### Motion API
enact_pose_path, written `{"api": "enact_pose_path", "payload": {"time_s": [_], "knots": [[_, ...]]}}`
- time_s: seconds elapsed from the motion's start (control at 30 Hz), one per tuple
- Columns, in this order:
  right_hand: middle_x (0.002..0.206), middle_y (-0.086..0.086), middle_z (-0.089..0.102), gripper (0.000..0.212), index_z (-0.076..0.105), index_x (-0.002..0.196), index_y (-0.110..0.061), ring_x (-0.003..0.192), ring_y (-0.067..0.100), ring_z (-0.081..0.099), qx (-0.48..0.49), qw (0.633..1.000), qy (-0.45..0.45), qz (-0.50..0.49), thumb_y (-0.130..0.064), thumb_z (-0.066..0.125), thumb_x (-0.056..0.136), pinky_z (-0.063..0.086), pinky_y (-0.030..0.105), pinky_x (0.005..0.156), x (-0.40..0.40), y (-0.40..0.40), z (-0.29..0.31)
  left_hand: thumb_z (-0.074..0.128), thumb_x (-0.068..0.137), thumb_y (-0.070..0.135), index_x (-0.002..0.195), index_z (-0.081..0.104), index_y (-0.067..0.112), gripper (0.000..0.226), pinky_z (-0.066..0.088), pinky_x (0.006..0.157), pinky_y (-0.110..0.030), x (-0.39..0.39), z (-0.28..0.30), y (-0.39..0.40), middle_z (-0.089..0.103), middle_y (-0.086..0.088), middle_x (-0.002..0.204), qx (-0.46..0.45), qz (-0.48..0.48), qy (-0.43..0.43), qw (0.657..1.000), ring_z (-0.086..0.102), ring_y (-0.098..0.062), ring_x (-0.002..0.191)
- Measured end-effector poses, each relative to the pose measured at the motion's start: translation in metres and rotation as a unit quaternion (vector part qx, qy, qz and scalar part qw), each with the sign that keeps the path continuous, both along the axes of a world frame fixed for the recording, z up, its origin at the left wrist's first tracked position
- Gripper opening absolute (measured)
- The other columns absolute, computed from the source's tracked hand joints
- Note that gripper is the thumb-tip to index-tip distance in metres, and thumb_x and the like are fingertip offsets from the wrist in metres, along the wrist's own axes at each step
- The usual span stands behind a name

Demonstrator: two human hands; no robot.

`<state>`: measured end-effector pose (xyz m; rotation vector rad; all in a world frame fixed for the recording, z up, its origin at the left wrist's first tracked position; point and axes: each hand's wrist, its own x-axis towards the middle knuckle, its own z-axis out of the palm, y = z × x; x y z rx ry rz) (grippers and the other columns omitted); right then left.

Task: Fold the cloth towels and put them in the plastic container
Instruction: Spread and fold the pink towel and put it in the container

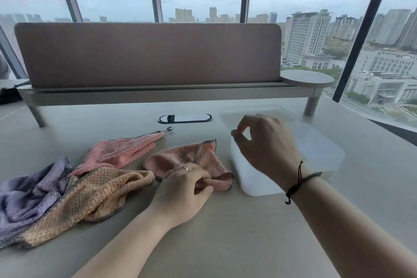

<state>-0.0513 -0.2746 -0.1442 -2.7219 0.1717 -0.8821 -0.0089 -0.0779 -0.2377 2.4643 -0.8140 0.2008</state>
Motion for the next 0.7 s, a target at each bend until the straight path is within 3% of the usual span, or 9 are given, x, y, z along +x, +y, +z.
{"api": "enact_pose_path", "payload": {"time_s": [0.07,0.17,0.27,0.33,0.4,0.47,0.57,0.63,0.7], "knots": [[0.074,-0.014,0.056,0.014,0.069,0.09,-0.028,0.071,0.014,0.058,0.007,0.993,-0.011,0.119,-0.039,0.061,0.089,0.046,0.03,0.06,-0.027,0.024,-0.017,0.058,0.082,0.046,0.097,0.069,0.034,0.022,0.047,0.089,-0.029,-0.011,0.0,0.011,0.062,0.021,0.1,-0.008,-0.032,0.0,0.999,0.055,-0.006,0.096],[0.11,-0.019,0.059,0.034,0.06,0.12,-0.036,0.099,0.006,0.059,0.022,0.96,0.141,0.24,-0.044,0.06,0.087,0.05,0.028,0.084,-0.056,0.047,-0.062,0.052,0.083,0.051,0.095,0.065,0.034,0.024,0.047,0.089,-0.031,-0.029,-0.003,0.032,0.058,0.022,0.097,-0.011,-0.074,0.006,0.997,0.053,-0.004,0.096],[0.13,-0.021,0.048,0.055,0.05,0.133,-0.036,0.118,0.002,0.05,0.019,0.939,0.194,0.282,-0.057,0.06,0.083,0.039,0.022,0.102,-0.069,0.056,-0.09,0.063,0.086,0.046,0.104,0.071,0.03,0.026,0.05,0.087,-0.024,-0.05,-0.001,0.051,0.063,0.021,0.1,-0.058,-0.106,0.015,0.993,0.059,0.0,0.099],[0.125,-0.019,0.051,0.052,0.055,0.125,-0.035,0.114,0.003,0.053,0.037,0.939,0.184,0.288,-0.06,0.061,0.081,0.041,0.021,0.099,-0.077,0.059,-0.093,0.071,0.087,0.04,0.102,0.073,0.028,0.019,0.049,0.082,-0.016,-0.063,0.004,0.061,0.069,0.02,0.095,-0.095,-0.11,0.014,0.989,0.063,0.003,0.093],[0.115,-0.019,0.054,0.039,0.061,0.108,-0.033,0.103,0.001,0.057,0.068,0.941,0.169,0.285,-0.06,0.063,0.08,0.045,0.021,0.092,-0.084,0.056,-0.094,0.071,0.089,0.031,0.094,0.074,0.026,0.007,0.045,0.068,-0.011,-0.074,0.007,0.069,0.071,0.019,0.082,-0.15,-0.098,0.032,0.983,0.064,0.005,0.075],[0.108,-0.019,0.059,0.034,0.064,0.089,-0.027,0.096,0.002,0.06,0.103,0.944,0.162,0.267,-0.061,0.063,0.081,0.047,0.022,0.086,-0.089,0.052,-0.092,0.069,0.091,0.026,0.09,0.073,0.025,0.005,0.046,0.055,-0.014,-0.083,0.011,0.073,0.071,0.012,0.075,-0.213,-0.07,0.098,0.97,0.065,-0.001,0.065],[0.104,-0.018,0.065,0.037,0.061,0.067,-0.022,0.092,0.0,0.062,0.141,0.949,0.154,0.236,-0.056,0.066,0.081,0.046,0.018,0.082,-0.097,0.048,-0.091,0.068,0.093,0.015,0.094,0.072,0.02,0.006,0.048,0.04,-0.022,-0.099,0.017,0.075,0.074,-0.004,0.083,-0.282,-0.018,0.253,0.925,0.073,-0.014,0.068],[0.103,-0.022,0.066,0.031,0.062,0.065,-0.024,0.093,-0.003,0.063,0.14,0.952,0.151,0.228,-0.049,0.072,0.079,0.044,0.013,0.082,-0.103,0.047,-0.093,0.067,0.093,0.009,0.102,0.07,0.015,0.011,0.044,0.033,-0.021,-0.112,0.023,0.077,0.073,-0.006,0.098,-0.279,-0.03,0.33,0.901,0.076,-0.018,0.073],[0.103,-0.026,0.065,0.021,0.067,0.07,-0.025,0.096,-0.007,0.062,0.134,0.952,0.144,0.234,-0.043,0.076,0.076,0.043,0.009,0.085,-0.109,0.048,-0.096,0.066,0.094,0.008,0.109,0.067,0.019,0.019,0.043,0.031,-0.022,-0.12,0.027,0.079,0.071,-0.001,0.11,-0.242,-0.071,0.357,0.899,0.076,-0.022,0.069]]}}
